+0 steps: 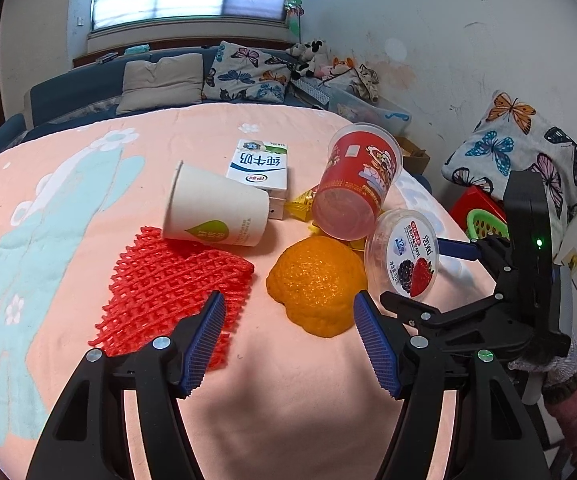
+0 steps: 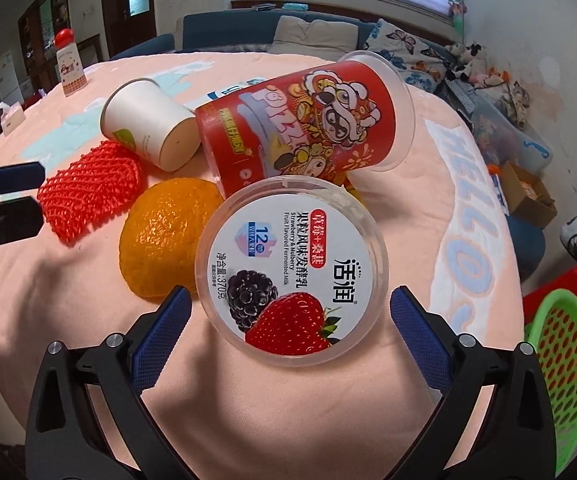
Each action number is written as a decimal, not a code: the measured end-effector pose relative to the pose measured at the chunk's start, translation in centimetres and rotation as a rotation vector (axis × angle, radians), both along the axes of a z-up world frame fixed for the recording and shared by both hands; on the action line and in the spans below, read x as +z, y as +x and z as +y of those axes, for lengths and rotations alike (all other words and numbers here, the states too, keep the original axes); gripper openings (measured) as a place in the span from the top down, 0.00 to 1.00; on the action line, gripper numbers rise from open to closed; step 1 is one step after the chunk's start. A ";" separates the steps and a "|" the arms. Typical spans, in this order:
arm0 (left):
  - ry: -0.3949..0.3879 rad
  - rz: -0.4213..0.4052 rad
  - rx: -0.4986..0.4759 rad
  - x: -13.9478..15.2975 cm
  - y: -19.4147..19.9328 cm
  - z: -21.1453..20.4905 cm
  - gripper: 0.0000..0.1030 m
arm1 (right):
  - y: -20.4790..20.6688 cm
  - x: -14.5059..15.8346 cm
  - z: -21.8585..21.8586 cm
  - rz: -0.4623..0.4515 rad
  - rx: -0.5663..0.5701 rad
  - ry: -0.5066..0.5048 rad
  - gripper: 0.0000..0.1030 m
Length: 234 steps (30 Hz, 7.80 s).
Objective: Collect trash
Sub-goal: 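Return both grippers to the table and grasp the strawberry yogurt tub with the right gripper, then grasp the orange with the left gripper while the right gripper carries the yogurt tub toward the basket, then drop the orange with the left gripper while the right gripper drops the yogurt tub into the green basket, then grasp the red paper cup with the left gripper while the right gripper returns to the bed, then grasp the crumpled white tissue with the right gripper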
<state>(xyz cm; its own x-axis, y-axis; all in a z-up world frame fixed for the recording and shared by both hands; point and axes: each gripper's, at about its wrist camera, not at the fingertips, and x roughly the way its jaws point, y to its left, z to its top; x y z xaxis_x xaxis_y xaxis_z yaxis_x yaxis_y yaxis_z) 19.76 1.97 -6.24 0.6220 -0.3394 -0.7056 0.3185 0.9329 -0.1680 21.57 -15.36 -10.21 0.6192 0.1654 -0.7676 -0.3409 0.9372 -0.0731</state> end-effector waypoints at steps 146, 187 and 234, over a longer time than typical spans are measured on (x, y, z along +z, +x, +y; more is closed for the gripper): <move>0.054 0.014 -0.660 1.0 0.1 -38.2 0.39 | -14.3 2.4 -34.8 -0.066 -0.702 0.198 0.09; 0.384 -0.067 -0.497 -0.8 7.8 -20.2 0.12 | -8.9 5.5 -22.7 -0.061 -0.454 0.162 0.09; 0.154 -0.181 -0.226 6.6 6.7 -10.4 0.28 | -3.9 3.8 -7.6 0.035 -0.073 0.262 0.09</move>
